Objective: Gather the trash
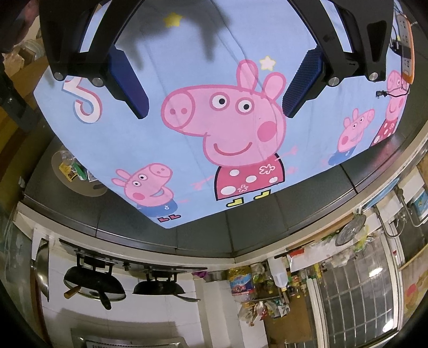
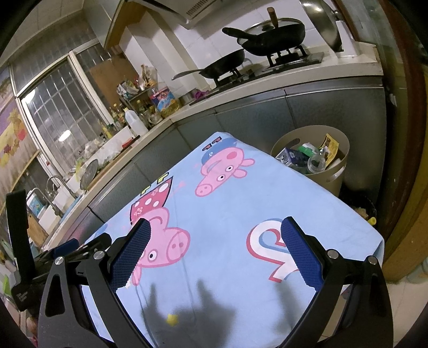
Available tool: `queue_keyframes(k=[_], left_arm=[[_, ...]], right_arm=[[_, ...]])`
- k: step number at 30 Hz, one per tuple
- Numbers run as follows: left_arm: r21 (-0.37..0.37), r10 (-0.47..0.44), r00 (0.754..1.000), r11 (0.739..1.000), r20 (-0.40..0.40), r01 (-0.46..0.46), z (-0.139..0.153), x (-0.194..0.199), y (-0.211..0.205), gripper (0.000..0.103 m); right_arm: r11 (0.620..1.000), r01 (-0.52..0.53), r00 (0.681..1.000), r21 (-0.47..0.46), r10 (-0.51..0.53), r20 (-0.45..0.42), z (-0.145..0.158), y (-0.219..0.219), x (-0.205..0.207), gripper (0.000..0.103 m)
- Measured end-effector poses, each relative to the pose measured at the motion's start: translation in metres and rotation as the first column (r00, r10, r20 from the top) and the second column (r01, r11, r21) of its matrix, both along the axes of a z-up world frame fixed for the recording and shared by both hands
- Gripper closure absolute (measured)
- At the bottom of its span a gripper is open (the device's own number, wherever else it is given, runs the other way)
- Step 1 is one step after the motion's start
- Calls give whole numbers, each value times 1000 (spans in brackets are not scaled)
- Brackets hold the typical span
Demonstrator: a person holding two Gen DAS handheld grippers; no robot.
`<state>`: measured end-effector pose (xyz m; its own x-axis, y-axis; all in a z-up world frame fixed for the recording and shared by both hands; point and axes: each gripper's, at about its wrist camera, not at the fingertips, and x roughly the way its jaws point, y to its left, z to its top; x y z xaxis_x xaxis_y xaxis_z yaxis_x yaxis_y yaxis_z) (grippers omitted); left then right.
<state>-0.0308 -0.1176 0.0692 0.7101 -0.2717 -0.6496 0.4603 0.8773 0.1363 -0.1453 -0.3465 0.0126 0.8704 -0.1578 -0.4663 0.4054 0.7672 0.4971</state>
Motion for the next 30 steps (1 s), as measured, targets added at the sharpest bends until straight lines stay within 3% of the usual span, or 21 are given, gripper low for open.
queue_keyframes(k=[9,15,30], left_arm=[[4,4,1000,1000,-15,-4,-5,-5,7,4],[-2,-20,999,1000,49,21,6,-12,6,4],[-18,-51,996,998,74,52,33,24,-25,4]], right_arm=[[1000,-10,1000,6,10,-29,-1,-2,13,6],[1000,-13,999,9,14,-41,2,-9,20,6],[1000,-14,999,8,14,-38,4,-8,20,6]])
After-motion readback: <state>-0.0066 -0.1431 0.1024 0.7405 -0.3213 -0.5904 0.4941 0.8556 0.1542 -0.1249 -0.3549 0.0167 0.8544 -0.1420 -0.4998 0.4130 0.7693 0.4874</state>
